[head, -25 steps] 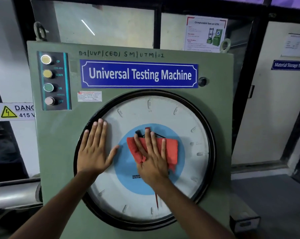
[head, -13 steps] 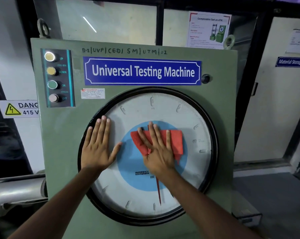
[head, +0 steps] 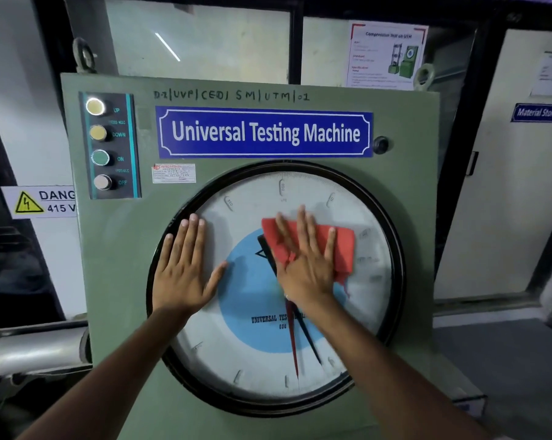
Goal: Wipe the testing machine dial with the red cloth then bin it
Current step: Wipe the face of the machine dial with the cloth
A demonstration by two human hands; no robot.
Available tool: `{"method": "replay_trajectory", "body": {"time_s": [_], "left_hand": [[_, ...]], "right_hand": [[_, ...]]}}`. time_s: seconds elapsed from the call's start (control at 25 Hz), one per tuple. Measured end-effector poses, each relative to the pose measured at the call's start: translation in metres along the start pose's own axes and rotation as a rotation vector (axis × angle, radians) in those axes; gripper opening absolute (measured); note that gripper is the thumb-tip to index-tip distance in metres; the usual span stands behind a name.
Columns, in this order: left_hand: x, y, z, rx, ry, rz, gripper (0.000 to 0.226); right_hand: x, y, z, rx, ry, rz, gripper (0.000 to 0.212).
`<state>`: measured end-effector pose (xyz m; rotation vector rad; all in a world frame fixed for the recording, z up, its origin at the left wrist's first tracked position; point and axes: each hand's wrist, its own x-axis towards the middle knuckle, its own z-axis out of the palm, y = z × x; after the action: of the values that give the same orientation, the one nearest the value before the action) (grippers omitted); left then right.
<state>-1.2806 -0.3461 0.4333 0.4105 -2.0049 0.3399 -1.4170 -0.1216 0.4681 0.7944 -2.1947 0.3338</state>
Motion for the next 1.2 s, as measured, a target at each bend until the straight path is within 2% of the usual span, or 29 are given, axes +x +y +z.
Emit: {"method": "replay_trajectory", "body": {"time_s": [0.08,0.12,0.24,0.32,0.36,0.44,0.52,0.64,0.72,0.76,0.84,0.92,0.96,1.08,1.2], "left_hand": [[0.004,0.0,0.0,0.005,-0.01,-0.006,0.09],[0.004,0.001,-0.001,0.001,-0.018,-0.004,0.09],[0.001,0.0,-0.001,0.008,-0.006,0.005,0.09],[0.003,0.0,-0.002,0.001,-0.005,0.0,0.09],[0.002,0.0,-0.001,-0.002,-0.004,0.003,0.09],[0.001,0.0,0.001,0.014,0.01,0.002,0.091],[0.004,0.0,-0.001,0.013,-0.007,-0.006,0.091],[0.002,0.001,-0.002,0.013,-0.019,0.009,0.091],[0.004,0.0,-0.004,0.003,-0.026,-0.006,0.091],[0.002,0.001,-0.005,-0.005,-0.028,-0.007,0.091],[0.001,0.004,-0.005,0.004,-0.01,-0.001,0.091],[0.004,0.006,-0.006,-0.003,-0.029,0.002,0.091],[0.004,0.006,-0.007,-0.011,-0.029,0.004,0.091],[0.006,0.006,-0.009,0.002,-0.028,-0.007,0.091],[0.003,0.005,-0.012,-0.004,-0.039,-0.016,0.091]], "right_hand": [[0.023,-0.001,-0.01,0.057,-0.019,0.134,0.086],[0.012,-0.007,-0.007,0.065,-0.016,0.126,0.088],[-0.065,-0.019,0.012,-0.001,-0.055,-0.109,0.102],[-0.062,-0.008,0.014,-0.046,-0.063,-0.213,0.109],[-0.043,-0.003,0.009,-0.06,-0.048,-0.195,0.107],[-0.004,0.002,-0.001,-0.034,-0.023,-0.032,0.099],[-0.008,-0.006,-0.001,-0.002,-0.022,0.058,0.098],[-0.065,-0.009,0.014,-0.024,-0.053,-0.14,0.107],[-0.048,0.005,0.012,-0.053,-0.054,-0.242,0.11],[-0.03,0.009,0.005,-0.063,-0.047,-0.213,0.108],[0.011,0.011,-0.004,-0.007,-0.012,-0.029,0.096],[0.013,0.003,-0.002,0.074,0.021,0.108,0.09],[-0.003,-0.002,0.005,0.092,0.052,0.106,0.09],[-0.055,-0.005,0.022,0.067,0.046,-0.069,0.098],[-0.016,-0.004,0.011,0.103,0.019,-0.089,0.095]]}}
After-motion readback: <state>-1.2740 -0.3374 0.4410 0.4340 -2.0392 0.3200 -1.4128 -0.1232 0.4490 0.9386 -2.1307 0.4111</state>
